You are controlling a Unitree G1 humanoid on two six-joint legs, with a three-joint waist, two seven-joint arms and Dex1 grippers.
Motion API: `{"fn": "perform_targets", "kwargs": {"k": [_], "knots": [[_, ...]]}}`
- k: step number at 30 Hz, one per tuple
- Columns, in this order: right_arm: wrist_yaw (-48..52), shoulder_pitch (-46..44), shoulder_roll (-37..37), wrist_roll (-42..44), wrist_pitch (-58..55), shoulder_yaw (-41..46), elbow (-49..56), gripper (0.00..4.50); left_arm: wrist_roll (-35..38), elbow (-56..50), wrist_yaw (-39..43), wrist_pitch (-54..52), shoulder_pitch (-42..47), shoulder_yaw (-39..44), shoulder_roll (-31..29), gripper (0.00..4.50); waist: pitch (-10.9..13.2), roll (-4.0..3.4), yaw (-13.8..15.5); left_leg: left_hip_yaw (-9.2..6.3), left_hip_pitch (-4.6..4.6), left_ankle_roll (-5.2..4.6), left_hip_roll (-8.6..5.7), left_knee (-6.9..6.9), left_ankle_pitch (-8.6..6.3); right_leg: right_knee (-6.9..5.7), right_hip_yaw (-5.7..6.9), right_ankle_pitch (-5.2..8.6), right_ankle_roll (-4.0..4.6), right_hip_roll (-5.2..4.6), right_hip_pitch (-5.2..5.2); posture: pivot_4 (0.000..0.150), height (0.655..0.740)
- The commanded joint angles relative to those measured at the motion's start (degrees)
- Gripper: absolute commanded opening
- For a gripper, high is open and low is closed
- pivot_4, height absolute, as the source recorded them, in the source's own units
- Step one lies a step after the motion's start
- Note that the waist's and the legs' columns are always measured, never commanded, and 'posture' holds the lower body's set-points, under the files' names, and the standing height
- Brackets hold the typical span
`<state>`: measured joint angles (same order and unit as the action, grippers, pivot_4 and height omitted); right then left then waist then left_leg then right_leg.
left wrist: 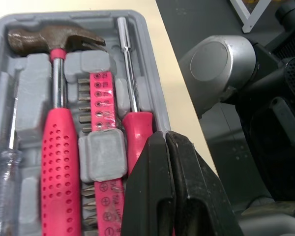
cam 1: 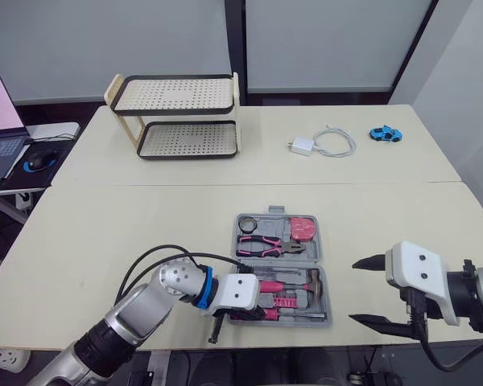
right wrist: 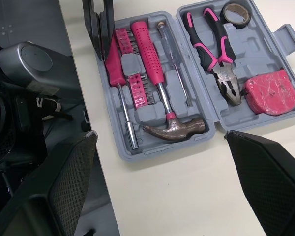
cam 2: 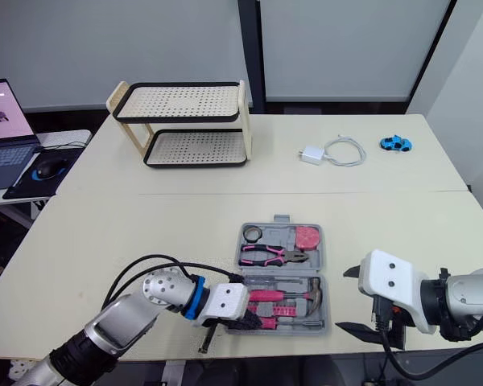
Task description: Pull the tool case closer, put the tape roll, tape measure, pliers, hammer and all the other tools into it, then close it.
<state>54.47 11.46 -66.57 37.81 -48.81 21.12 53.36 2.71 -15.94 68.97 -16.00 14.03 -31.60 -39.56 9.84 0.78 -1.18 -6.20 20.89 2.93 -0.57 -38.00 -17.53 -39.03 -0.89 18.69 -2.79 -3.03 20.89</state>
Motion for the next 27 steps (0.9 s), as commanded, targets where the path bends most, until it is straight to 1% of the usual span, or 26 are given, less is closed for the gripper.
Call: {"fn": "perform_targets", "kwargs": {"k": [1, 9, 20, 27], "knots": [[0.01, -0.33, -0.01, 0.4, 0.38, 0.66, 0.66, 4.5, -1.43, -0.4, -1.18, 1.12, -0.47, -0.65, 0.74, 0.02, 0.0, 0.0, 0.01, 0.0, 0.0, 0.0, 0.0, 0.0, 0.0, 0.0, -0.01, 0.0, 0.0, 0.0, 0.0, 0.15, 0.74], [0.19, 0.15, -0.01, 0.42, 0.3, 1.02, 0.79, 4.5, -1.75, 0.41, -3.27, -1.22, -0.68, -0.37, 3.32, 0.02, -0.01, 0.0, 0.03, 0.0, 0.0, 0.0, -0.01, -0.01, 0.0, 0.0, 0.0, 0.0, 0.0, -0.01, -0.01, 0.15, 0.74], [0.69, 0.82, -0.1, 0.15, 0.49, 1.37, 0.83, 4.5, -6.87, 3.37, -5.64, -1.53, -1.83, -3.16, 3.3, 0.02, -0.06, -0.03, 0.07, -0.02, -0.07, 0.0, -0.01, -0.01, 0.0, 0.0, 0.02, 0.0, 0.0, -0.01, -0.1, 0.15, 0.74], [0.81, 1.09, -0.16, 0.2, 0.4, 1.55, 1.0, 4.5, -7.26, 4.23, -7.54, -3.66, -2.35, -3.4, 4.27, 0.02, -0.12, -0.1, 0.21, -0.06, -0.27, 0.0, -0.04, -0.01, 0.0, 0.05, 0.01, 0.0, -0.01, -0.01, -0.36, 0.15, 0.74]]}}
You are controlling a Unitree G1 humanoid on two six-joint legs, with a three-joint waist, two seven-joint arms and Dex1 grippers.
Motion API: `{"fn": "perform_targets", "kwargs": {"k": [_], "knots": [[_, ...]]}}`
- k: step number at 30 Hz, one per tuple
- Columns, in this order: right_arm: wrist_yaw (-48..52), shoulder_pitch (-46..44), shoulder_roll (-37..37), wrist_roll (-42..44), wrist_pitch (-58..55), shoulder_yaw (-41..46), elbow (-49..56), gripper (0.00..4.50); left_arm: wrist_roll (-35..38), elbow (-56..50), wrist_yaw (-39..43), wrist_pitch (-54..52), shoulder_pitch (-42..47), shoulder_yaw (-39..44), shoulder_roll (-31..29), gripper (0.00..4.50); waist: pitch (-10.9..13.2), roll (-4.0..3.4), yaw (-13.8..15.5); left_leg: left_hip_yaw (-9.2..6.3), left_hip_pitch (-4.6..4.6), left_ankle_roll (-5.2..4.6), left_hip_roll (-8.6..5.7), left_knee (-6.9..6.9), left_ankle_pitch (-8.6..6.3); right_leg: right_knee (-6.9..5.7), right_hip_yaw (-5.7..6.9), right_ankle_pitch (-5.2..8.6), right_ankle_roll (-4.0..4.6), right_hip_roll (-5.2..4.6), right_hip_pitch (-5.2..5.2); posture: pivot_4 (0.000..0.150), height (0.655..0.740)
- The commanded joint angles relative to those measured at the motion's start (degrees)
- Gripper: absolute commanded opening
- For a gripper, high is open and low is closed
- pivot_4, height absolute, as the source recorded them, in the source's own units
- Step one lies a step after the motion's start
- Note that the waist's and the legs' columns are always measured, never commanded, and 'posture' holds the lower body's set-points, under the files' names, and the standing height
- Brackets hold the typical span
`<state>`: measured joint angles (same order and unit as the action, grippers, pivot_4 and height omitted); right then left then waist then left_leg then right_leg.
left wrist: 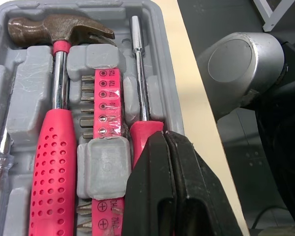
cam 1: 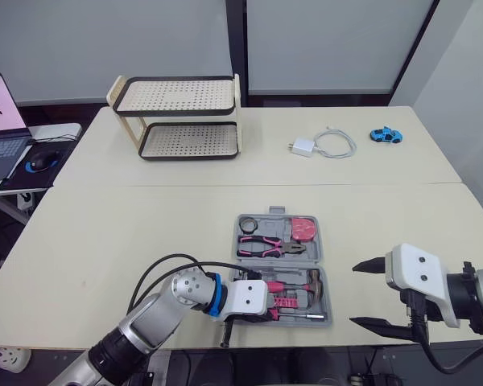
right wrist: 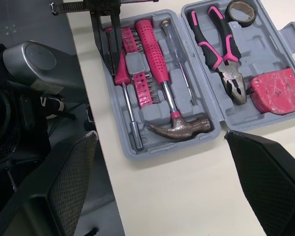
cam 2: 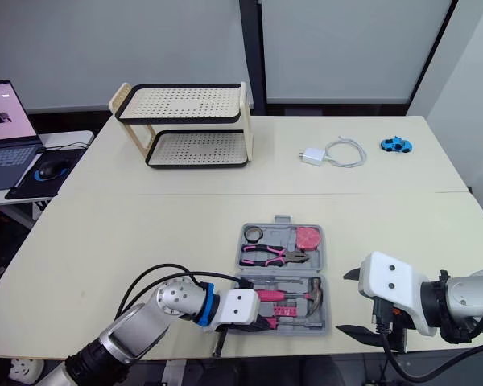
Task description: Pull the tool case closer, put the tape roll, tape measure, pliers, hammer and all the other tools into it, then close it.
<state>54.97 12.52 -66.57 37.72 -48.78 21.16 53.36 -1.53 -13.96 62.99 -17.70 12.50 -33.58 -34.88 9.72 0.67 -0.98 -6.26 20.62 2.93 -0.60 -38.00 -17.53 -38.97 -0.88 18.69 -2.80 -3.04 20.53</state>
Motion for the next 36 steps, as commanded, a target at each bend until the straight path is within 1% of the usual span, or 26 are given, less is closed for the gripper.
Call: {"fn": "perform_targets", "kwargs": {"k": [1, 3, 7, 9, 10, 12, 14, 15, 17, 19, 22, 26, 27, 28, 32, 33, 36], "knots": [[0.3, 0.05, -0.15, 0.29, 0.37, 1.53, 1.02, 4.5, -3.0, 2.22, -1.53, -1.91, -0.84, -1.41, -0.39, 0.02, -0.01, 0.0, 0.03, -0.01, -0.03, 0.0, 0.0, 0.0, 0.0, 0.01, 0.01, 0.0, 0.0, 0.0, -0.03, 0.15, 0.74], [0.33, 0.08, -0.1, 0.2, 0.53, 1.46, 0.97, 4.5, -2.18, 1.67, -1.27, -2.04, -0.95, -1.04, -0.17, 0.02, -0.01, 0.0, 0.07, -0.02, -0.06, 0.0, 0.0, 0.0, 0.0, 0.01, 0.0, 0.0, 0.0, 0.0, -0.07, 0.15, 0.74], [0.4, -0.34, 0.2, 0.42, 1.04, 1.65, 0.82, 4.5, 3.48, -2.08, 0.98, -2.97, -1.57, 2.42, -0.57, 0.02, -0.01, 0.0, 0.15, -0.03, -0.07, 0.0, 0.0, 0.0, 0.0, 0.01, 0.0, 0.0, 0.0, 0.0, -0.08, 0.15, 0.74], [0.39, -0.83, 0.51, 0.71, 1.37, 2.24, 0.49, 4.5, 10.51, -6.59, 4.18, -4.86, -2.04, 7.02, -2.18, 0.02, 0.0, 0.0, 0.03, -0.04, -0.05, 0.0, 0.02, 0.01, 0.0, 0.01, 0.01, 0.0, 0.0, 0.01, -0.05, 0.15, 0.74], [0.34, -0.96, 0.64, 0.68, 1.57, 2.27, 0.31, 4.5, 12.87, -7.88, 5.16, -5.54, -2.17, 8.51, -2.7, 0.02, 0.01, 0.0, -0.04, -0.03, -0.05, 0.0, 0.04, 0.02, 0.0, 0.01, 0.01, 0.0, 0.0, 0.02, -0.03, 0.15, 0.74], [-0.15, -1.24, 1.18, -0.54, 2.91, 2.11, -0.34, 4.5, 17.51, -10.22, 6.1, -7.61, -1.93, 12.86, -4.17, 0.02, 0.01, -0.01, 0.01, -0.07, -0.03, 0.0, 0.04, 0.02, 0.0, 0.01, 0.03, 0.0, 0.0, 0.01, -0.03, 0.15, 0.74], [-1.37, -0.87, 2.28, -3.76, 5.5, 2.04, -1.94, 4.5, 21.8, -10.66, 5.06, -11.03, -1.05, 19.98, -6.16, 0.02, 0.02, 0.03, 0.0, -0.06, -0.02, 0.0, 0.04, 0.01, 0.0, 0.02, 0.03, 0.0, 0.0, 0.01, -0.03, 0.15, 0.74], [-2.07, -0.31, 3.1, -5.64, 7.04, 1.93, -3.05, 4.5, 22.15, -9.61, 4.05, -11.03, -0.73, 22.69, -6.93, 0.02, 0.02, 0.03, 0.0, -0.08, -0.02, 0.0, 0.04, 0.01, 0.0, 0.03, 0.04, 0.0, 0.0, 0.01, -0.03, 0.15, 0.74], [-2.83, 0.92, 4.64, -8.66, 9.77, 1.56, -5.1, 4.5, 21.52, -7.3, 2.11, -10.19, -0.46, 25.45, -7.6, 0.02, 0.02, 0.03, 0.0, -0.08, -0.03, 0.0, 0.03, 0.01, 0.0, 0.03, 0.06, 0.01, 0.0, 0.01, -0.03, 0.15, 0.74], [-4.6, 2.55, 7.06, -13.71, 14.86, 0.05, -8.36, 4.5, 18.3, -2.74, -1.27, -6.35, -0.94, 27.6, -7.66, 0.02, 0.0, 0.01, 0.0, -0.03, -0.04, 0.0, -0.01, 0.03, 0.0, 0.04, 0.02, 0.01, -0.01, -0.01, -0.03, 0.15, 0.74], [-6.61, 4.59, 10.1, -21.25, 23.27, -4.57, -13.96, 3.85, 14.05, 5.06, -4.97, 1.0, -2.76, 28.76, -6.85, 0.0, -0.01, 0.05, -0.01, -0.01, -0.02, 0.0, -0.04, 0.06, 0.0, 0.07, -0.02, 0.01, -0.01, -0.04, 0.01, 0.15, 0.74], [-8.21, 2.35, 12.65, -26.27, 25.73, -12.5, -20.9, 2.39, 11.8, 11.98, -7.26, 6.33, -4.66, 27.65, -4.25, 0.0, 0.01, 0.03, -0.35, -0.01, 0.0, 0.01, -0.03, 0.05, 0.0, 0.04, -0.04, 0.01, -0.01, -0.05, 0.06, 0.15, 0.74], [-8.72, 1.3, 13.76, -26.76, 25.95, -14.2, -22.26, 2.08, 11.25, 13.12, -7.48, 7.34, -4.67, 27.27, -3.72, 0.0, 0.0, 0.03, -0.43, -0.02, 0.03, 0.01, -0.03, 0.04, 0.0, 0.02, -0.03, 0.01, -0.01, -0.05, 0.09, 0.15, 0.74], [-9.04, 0.43, 14.69, -27.27, 25.95, -15.81, -23.51, 1.64, 10.7, 14.13, -7.41, 8.49, -4.63, 26.77, -3.33, 0.0, 0.0, 0.03, -0.46, -0.04, 0.03, 0.01, -0.01, 0.04, 0.01, 0.01, -0.02, 0.01, -0.01, -0.04, 0.09, 0.15, 0.74], [-9.9, -3.36, 17.22, -31.97, 28.07, -22.59, -28.91, 0.24, 9.07, 17.01, -7.98, 10.81, -3.45, 24.73, -1.04, 0.0, 0.01, 0.01, -0.52, -0.06, 0.02, 0.02, -0.01, 0.04, 0.01, 0.0, 0.0, 0.0, 0.0, -0.02, 0.09, 0.15, 0.74], [-9.92, -4.22, 17.7, -32.85, 28.55, -23.91, -29.99, 0.02, 8.77, 17.44, -8.05, 11.02, -3.13, 24.37, -0.55, 0.0, 0.01, 0.02, -0.52, -0.06, 0.03, 0.01, -0.03, 0.03, 0.01, 0.0, 0.0, 0.0, 0.0, -0.03, 0.09, 0.15, 0.74], [-9.73, -7.02, 19.7, -34.6, 29.13, -27.5, -33.7, 0.02, 7.41, 19.44, -8.5, 12.18, -1.93, 23.1, 1.1, 0.0, 0.01, 0.02, -0.51, -0.06, 0.05, 0.02, -0.06, 0.02, 0.01, 0.0, -0.01, 0.0, -0.01, -0.05, 0.11, 0.15, 0.74]]}}
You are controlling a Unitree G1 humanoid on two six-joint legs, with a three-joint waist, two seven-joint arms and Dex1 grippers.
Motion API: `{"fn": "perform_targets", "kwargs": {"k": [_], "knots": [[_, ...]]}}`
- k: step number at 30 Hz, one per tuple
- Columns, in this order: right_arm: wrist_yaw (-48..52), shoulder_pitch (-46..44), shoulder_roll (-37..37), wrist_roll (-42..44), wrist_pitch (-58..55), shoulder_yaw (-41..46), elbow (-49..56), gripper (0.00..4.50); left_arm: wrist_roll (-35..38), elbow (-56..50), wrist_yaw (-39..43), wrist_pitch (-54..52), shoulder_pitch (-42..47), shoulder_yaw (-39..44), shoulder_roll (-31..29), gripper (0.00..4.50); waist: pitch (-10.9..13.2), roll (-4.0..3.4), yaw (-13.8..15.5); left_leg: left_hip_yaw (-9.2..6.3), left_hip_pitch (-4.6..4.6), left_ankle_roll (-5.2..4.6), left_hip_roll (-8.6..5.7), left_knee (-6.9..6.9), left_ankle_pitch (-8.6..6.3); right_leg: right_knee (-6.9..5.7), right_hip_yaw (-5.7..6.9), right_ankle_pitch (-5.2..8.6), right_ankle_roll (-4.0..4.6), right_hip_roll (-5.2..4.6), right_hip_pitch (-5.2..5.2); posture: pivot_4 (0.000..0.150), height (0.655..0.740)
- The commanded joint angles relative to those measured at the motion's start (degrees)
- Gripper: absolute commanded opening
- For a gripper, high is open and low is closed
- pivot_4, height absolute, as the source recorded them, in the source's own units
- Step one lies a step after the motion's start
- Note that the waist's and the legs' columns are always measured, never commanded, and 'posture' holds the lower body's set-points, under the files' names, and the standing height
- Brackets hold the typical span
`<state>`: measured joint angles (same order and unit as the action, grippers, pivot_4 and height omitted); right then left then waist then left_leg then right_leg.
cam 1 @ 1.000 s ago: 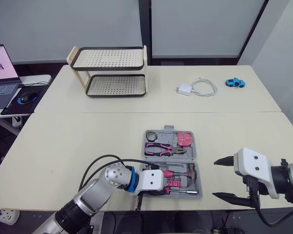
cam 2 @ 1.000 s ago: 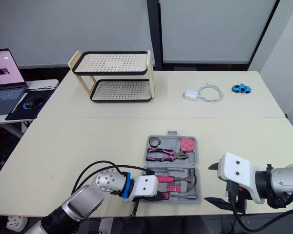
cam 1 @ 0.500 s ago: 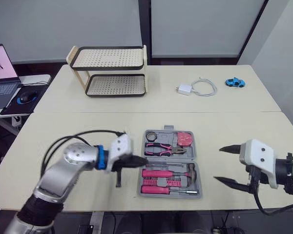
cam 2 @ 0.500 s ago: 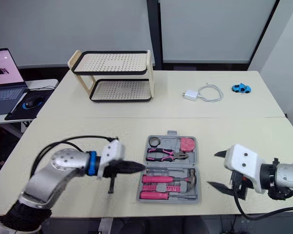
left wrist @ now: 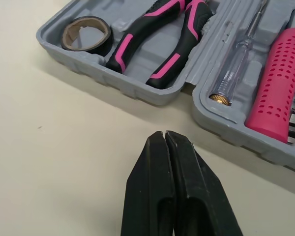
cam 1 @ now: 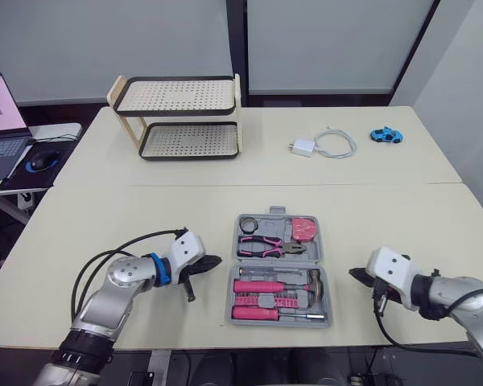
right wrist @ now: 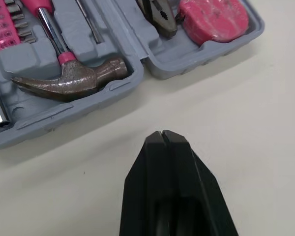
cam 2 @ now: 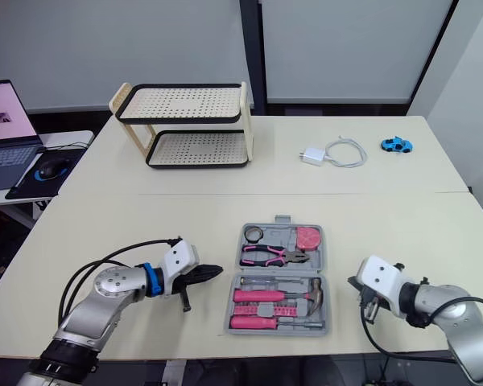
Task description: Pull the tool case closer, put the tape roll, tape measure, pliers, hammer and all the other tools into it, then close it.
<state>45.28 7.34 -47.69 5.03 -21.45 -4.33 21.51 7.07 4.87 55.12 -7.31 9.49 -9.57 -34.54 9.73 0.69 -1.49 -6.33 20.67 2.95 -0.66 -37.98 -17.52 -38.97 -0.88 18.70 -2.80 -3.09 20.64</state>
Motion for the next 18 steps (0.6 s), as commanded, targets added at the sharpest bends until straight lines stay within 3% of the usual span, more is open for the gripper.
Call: {"fn": "perform_targets", "kwargs": {"k": [1, 18], "knots": [[0.02, -2.73, 1.31, -2.51, 2.15, -2.97, -2.97, 0.02, -1.62, 1.29, -0.79, 2.18, 1.4, -1.24, 1.25, 0.0, 0.0, 0.0, -0.03, -0.01, 0.0, 0.0, 0.01, 0.0, 0.0, 0.0, 0.01, 0.0, 0.0, 0.0, 0.0, 0.15, 0.74], [0.98, -12.76, 7.76, -5.91, 4.15, -8.88, -13.99, 0.02, -4.88, 13.27, 0.02, 7.42, 7.59, -4.16, 6.4, 0.0, -0.03, -0.03, -0.09, 0.0, 0.09, 0.02, -0.01, -0.02, 0.01, -0.07, 0.0, -0.01, 0.0, 0.0, 0.16, 0.15, 0.74]]}}
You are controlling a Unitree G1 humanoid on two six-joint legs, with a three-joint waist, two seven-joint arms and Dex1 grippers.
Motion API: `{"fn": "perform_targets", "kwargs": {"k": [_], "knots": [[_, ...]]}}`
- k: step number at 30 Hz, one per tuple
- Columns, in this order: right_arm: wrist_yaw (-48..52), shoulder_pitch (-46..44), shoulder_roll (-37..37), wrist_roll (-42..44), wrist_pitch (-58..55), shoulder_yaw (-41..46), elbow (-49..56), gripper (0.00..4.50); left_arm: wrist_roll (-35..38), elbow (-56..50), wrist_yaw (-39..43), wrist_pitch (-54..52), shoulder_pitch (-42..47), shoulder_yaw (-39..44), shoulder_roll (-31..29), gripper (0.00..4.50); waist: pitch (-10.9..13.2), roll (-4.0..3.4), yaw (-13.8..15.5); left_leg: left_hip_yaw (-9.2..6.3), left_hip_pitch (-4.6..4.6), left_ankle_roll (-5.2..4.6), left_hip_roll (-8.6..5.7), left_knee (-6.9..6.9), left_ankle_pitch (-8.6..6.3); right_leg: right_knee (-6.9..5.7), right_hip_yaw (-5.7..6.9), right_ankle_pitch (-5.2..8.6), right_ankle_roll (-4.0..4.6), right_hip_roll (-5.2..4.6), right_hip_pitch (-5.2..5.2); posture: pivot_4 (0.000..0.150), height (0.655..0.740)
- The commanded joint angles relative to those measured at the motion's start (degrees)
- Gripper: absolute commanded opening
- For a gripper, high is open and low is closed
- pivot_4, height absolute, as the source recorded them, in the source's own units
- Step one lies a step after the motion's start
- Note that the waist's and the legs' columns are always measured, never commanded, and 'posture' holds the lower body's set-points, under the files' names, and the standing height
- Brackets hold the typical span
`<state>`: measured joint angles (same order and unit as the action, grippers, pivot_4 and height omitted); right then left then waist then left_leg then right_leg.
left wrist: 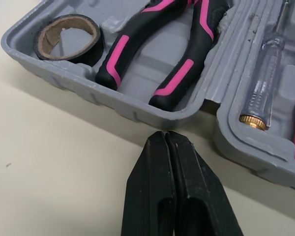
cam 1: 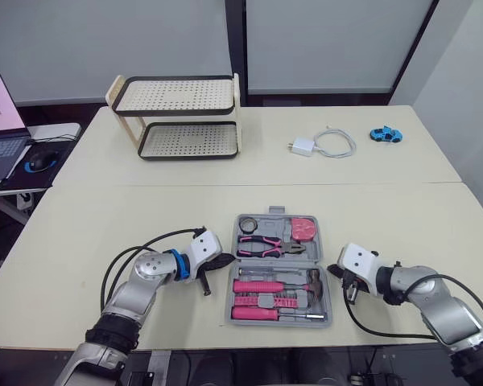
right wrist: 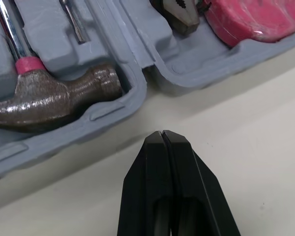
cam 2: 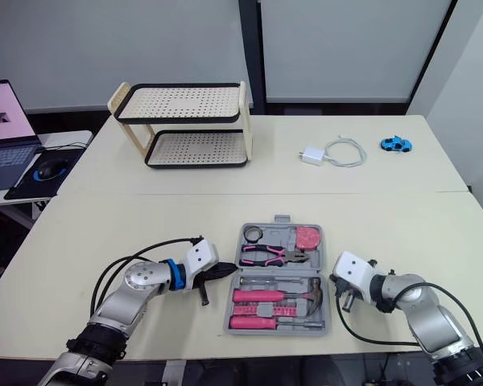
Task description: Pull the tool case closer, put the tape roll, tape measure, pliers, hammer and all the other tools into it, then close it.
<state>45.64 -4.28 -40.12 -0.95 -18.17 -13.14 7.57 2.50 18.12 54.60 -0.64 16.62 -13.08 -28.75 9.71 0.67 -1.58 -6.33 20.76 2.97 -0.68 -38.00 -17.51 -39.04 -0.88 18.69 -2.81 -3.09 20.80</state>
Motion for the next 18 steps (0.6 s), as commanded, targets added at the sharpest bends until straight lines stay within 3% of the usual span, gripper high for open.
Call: {"fn": "perform_targets", "kwargs": {"k": [1, 18], "knots": [[0.84, -1.52, 0.47, 0.03, 0.86, -0.19, -0.33, 0.02, -0.16, 0.01, 0.66, 0.47, 0.45, -0.68, 0.77, 0.0, -0.01, -0.01, 0.01, 0.01, 0.0, 0.0, -0.01, 0.0, 0.0, 0.0, -0.01, 0.0, 0.0, -0.01, 0.0, 0.15, 0.74], [2.72, -3.3, 2.79, 0.14, -0.23, -2.37, -0.05, 0.02, 0.61, -7.34, 2.65, -4.07, -3.77, -1.95, 0.58, 0.0, -0.04, -0.06, -0.08, -0.06, 0.0, 0.0, 0.0, 0.0, 0.0, 0.0, -0.02, -0.01, -0.01, -0.02, 0.02, 0.15, 0.74]]}}
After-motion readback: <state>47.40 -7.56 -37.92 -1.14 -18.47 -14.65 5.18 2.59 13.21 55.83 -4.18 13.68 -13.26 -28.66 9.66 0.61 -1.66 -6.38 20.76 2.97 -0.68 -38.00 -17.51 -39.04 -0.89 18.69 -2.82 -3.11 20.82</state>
